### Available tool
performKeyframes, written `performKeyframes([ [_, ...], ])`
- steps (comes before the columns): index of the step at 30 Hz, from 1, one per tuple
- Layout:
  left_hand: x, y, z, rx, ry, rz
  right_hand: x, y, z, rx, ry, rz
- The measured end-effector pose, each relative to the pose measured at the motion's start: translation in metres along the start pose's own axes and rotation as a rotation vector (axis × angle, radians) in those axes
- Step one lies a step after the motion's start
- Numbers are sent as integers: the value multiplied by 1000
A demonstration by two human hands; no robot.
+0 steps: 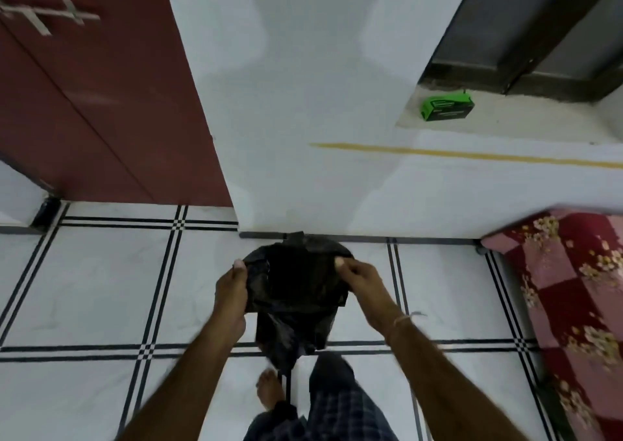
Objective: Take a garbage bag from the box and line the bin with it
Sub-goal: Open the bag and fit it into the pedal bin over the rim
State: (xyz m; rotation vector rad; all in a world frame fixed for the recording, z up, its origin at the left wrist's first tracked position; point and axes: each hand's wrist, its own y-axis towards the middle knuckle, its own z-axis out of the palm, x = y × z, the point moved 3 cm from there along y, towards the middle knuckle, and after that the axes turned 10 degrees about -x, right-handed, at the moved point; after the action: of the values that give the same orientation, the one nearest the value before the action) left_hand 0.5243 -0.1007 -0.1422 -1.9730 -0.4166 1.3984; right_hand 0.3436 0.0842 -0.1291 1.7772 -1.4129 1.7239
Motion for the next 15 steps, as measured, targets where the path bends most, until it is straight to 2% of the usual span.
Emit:
performKeyframes([
  [3, -6, -9, -4, -5, -15, 76, 6, -7, 1, -2, 85, -16],
  [8, -18, -21, -4, 46, 40, 235, 11, -5, 11, -45, 96, -7],
  [12, -14, -8, 2, 93, 45, 259, 15, 11, 18, -44, 99, -21],
  [15, -3, 2, 11, 111, 30, 208, 8, 23, 20, -46, 131, 8],
])
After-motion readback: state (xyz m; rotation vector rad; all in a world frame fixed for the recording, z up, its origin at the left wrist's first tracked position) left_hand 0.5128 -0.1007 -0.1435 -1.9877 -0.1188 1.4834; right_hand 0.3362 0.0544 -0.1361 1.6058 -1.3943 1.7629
